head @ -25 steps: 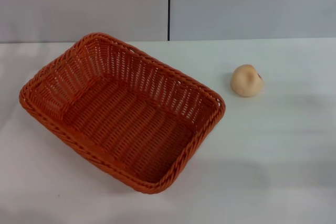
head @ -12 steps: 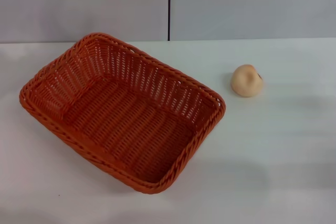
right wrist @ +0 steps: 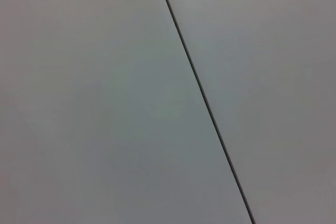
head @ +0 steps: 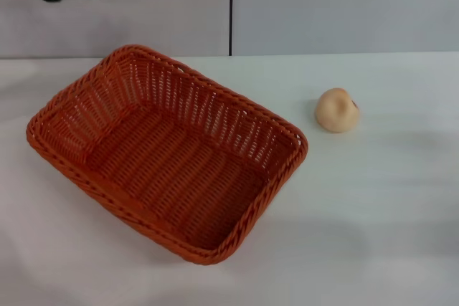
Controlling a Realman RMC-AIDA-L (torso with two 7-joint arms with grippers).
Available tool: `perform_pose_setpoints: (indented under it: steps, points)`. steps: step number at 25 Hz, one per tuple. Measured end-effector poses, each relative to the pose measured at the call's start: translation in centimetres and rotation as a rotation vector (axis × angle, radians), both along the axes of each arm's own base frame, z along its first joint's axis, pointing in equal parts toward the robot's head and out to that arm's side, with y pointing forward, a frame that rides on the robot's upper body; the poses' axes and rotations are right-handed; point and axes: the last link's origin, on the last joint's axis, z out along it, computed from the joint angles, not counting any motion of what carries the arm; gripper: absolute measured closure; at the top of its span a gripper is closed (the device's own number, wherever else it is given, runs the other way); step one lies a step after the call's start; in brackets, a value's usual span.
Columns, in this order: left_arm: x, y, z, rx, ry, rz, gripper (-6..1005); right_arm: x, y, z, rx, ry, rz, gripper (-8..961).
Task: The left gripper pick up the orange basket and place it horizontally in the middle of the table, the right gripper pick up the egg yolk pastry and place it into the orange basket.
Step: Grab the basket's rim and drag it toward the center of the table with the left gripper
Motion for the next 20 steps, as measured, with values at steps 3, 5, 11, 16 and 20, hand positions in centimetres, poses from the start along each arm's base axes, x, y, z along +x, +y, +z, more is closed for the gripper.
perform_pose_setpoints:
  steps: [3,5,11,16,20]
  points:
    - [0.5,0.6,-1.1,-0.037,0.117,0.027,307,0.1,0.1,0.0,-0.008,0.013,-0.004,406]
    - [0.5,0.8,-1.4,-0.035,0.133,0.036,302,0.2,0.2,0.0,-0.011,0.021,-0.006,406]
    - [-1.0,1.7,-3.0,-0.023,0.176,0.104,289,0.2,0.3,0.0,-0.016,0.022,-0.009,408]
    - [-1.8,1.9,-3.9,-0.031,0.178,0.113,278,0.2,0.4,-0.1,-0.02,0.023,-0.012,409]
    - [-2.5,1.9,-5.2,-0.054,0.173,0.123,262,0.3,0.4,-0.1,-0.022,0.023,-0.015,409]
